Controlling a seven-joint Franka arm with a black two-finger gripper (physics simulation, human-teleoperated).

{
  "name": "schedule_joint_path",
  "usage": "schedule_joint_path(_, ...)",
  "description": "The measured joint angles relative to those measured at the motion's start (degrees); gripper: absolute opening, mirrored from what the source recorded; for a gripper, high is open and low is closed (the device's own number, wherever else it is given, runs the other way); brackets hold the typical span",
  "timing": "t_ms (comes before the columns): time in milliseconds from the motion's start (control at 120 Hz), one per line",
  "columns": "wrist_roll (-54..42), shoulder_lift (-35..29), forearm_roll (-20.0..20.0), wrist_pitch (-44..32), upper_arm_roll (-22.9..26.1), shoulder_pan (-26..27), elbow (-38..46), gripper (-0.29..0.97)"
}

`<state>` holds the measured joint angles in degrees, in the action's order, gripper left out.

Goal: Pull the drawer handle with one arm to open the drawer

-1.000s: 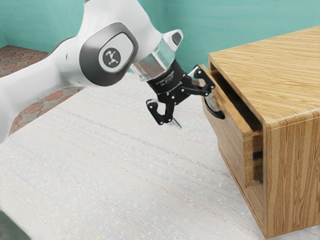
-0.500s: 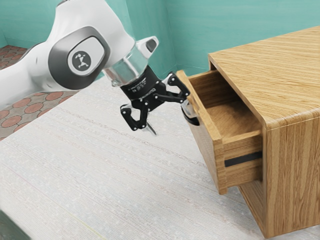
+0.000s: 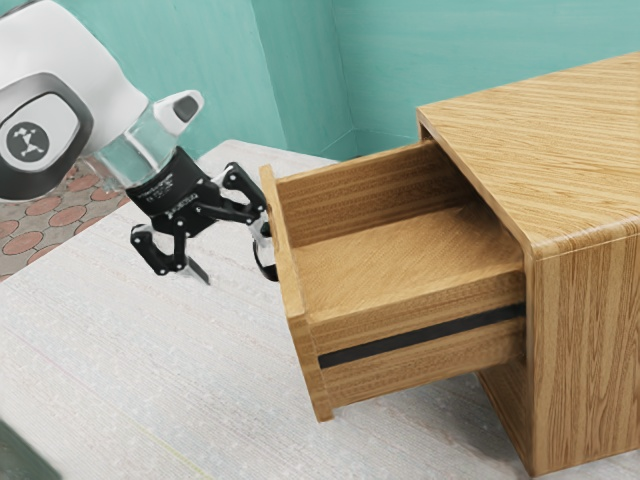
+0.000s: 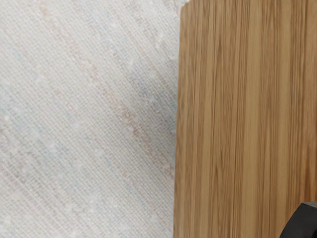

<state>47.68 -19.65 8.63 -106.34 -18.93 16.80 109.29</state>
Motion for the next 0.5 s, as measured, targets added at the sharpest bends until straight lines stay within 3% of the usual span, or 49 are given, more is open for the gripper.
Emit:
schedule_joint_path(150,-1.33,-2.82,0.49,1.02,-1.09,-6.28,-5.61,0.66)
schedule_joint_path(308,-5.45,13.67,3.97,10.73,-1.85,-3.38,-31.02,0.67)
schedule_joint_path(500,-20.61,15.32,4.56,19.86,-2.26,-2.22,-34.37,0.68)
